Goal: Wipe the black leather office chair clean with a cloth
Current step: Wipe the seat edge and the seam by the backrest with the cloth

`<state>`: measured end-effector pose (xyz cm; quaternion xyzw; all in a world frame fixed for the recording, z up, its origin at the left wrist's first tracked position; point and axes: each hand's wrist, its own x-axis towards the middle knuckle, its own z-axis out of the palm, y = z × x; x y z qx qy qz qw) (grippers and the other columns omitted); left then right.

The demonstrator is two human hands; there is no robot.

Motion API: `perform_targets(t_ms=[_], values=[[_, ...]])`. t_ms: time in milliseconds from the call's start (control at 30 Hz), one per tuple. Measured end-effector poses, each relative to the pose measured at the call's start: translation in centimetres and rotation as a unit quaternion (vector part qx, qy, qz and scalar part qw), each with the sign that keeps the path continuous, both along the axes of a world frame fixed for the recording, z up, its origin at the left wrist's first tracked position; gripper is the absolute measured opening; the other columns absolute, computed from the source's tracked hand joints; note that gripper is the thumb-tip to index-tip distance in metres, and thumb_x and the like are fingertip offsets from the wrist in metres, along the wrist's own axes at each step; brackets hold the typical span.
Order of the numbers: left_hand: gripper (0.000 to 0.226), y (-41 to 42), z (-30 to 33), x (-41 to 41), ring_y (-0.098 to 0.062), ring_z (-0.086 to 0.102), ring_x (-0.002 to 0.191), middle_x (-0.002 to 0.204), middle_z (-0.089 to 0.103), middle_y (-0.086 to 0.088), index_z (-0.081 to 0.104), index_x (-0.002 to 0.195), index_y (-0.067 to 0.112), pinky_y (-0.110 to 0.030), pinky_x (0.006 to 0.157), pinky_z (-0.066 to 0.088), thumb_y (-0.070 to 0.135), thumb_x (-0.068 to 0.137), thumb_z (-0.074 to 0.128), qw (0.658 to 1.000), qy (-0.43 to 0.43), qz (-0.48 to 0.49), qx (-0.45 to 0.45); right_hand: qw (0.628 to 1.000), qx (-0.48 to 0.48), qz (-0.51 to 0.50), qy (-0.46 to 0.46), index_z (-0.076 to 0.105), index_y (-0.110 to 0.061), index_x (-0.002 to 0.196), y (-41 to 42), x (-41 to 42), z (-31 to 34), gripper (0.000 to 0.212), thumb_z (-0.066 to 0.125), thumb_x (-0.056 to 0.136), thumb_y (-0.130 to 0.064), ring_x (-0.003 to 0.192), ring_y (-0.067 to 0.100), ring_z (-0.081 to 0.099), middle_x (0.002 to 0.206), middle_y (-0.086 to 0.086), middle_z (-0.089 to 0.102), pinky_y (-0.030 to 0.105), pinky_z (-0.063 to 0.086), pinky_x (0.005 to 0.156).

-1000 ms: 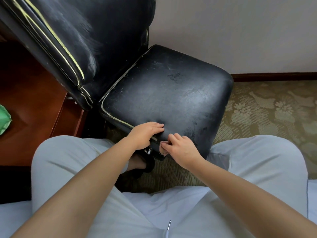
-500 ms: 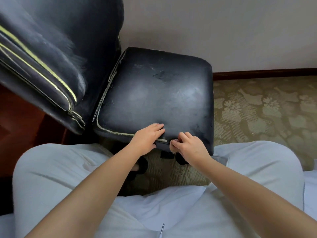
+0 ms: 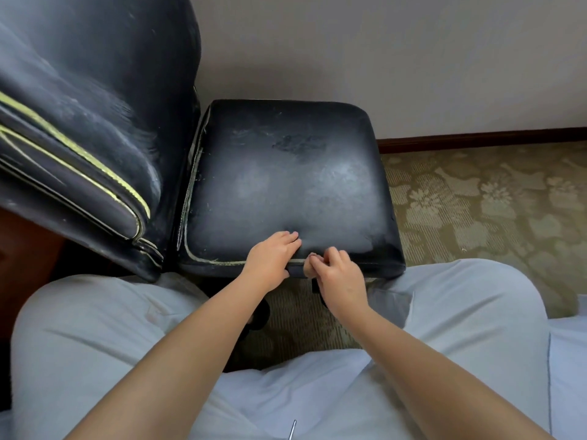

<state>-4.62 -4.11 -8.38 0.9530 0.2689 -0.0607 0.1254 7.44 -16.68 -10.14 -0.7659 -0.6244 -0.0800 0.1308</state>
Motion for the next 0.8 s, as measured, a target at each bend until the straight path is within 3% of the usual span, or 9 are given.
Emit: perform_targets(t_ms=[100, 267, 400, 567, 667, 800], values=[[0.076, 0.2, 0.0, -0.1, -0.012, 0.013, 0.146, 0.160, 0.016, 0.005, 0.021, 0.152, 0.019, -0.029, 0.117, 0.021, 0.022, 0.090, 0.065, 1.000, 0.003, -0.005, -0.005, 1.000, -0.004, 0.018, 0.001, 0.069, -0.011, 0.098, 0.0, -0.8, -0.3, 0.038, 0.083, 0.063, -0.012, 0.062, 0.022, 0.050, 0.077, 0.006, 0.055, 0.028, 0.036, 0.044], [0.076, 0.3, 0.2, -0.7, -0.012, 0.012, 0.146, 0.160, 0.013, 0.006, 0.019, 0.153, 0.019, -0.027, 0.116, 0.021, 0.021, 0.091, 0.064, 1.000, 0.012, -0.009, -0.003, 1.000, -0.005, -0.001, -0.026, 0.069, -0.012, 0.097, -0.7, 1.1, -0.1, 0.038, 0.083, 0.061, -0.011, 0.062, 0.023, 0.049, 0.076, 0.005, 0.053, 0.028, 0.032, 0.047], [0.075, 0.3, 0.0, -1.0, -0.011, 0.012, 0.146, 0.160, 0.014, 0.005, 0.019, 0.153, 0.019, -0.028, 0.117, 0.021, 0.020, 0.091, 0.062, 1.000, 0.005, -0.002, 0.001, 0.999, 0.005, 0.037, -0.002, 0.068, -0.012, 0.089, 1.1, -1.5, -0.2, 0.029, 0.081, 0.063, -0.014, 0.063, 0.021, 0.049, 0.075, 0.003, 0.052, 0.030, 0.036, 0.046], [0.074, 0.5, 0.2, -1.3, -0.011, 0.015, 0.146, 0.159, 0.018, 0.005, 0.023, 0.152, 0.019, -0.026, 0.116, 0.020, 0.024, 0.091, 0.064, 1.000, -0.001, 0.003, -0.002, 0.996, -0.003, 0.070, -0.060, 0.066, -0.015, 0.085, 0.7, 0.5, 0.2, 0.018, 0.068, 0.067, -0.013, 0.065, 0.022, 0.048, 0.074, 0.003, 0.050, 0.031, 0.033, 0.050], [0.074, 0.4, 0.2, -1.4, -0.012, 0.016, 0.145, 0.158, 0.021, 0.005, 0.025, 0.151, 0.019, -0.027, 0.116, 0.021, 0.024, 0.089, 0.066, 1.000, -0.009, 0.019, -0.008, 0.993, -0.029, 0.085, -0.080, 0.067, -0.015, 0.092, 0.0, 2.2, 0.1, 0.034, 0.079, 0.060, -0.015, 0.068, 0.023, 0.051, 0.079, 0.003, 0.052, 0.031, 0.038, 0.052], [0.072, 0.4, 0.0, -1.5, -0.011, 0.016, 0.145, 0.158, 0.022, 0.005, 0.026, 0.151, 0.019, -0.027, 0.116, 0.021, 0.020, 0.090, 0.065, 1.000, -0.016, 0.019, -0.010, 0.993, -0.018, 0.104, -0.047, 0.068, -0.013, 0.088, 2.0, -0.7, 0.4, 0.028, 0.080, 0.062, -0.017, 0.066, 0.022, 0.052, 0.078, 0.004, 0.055, 0.030, 0.038, 0.050]])
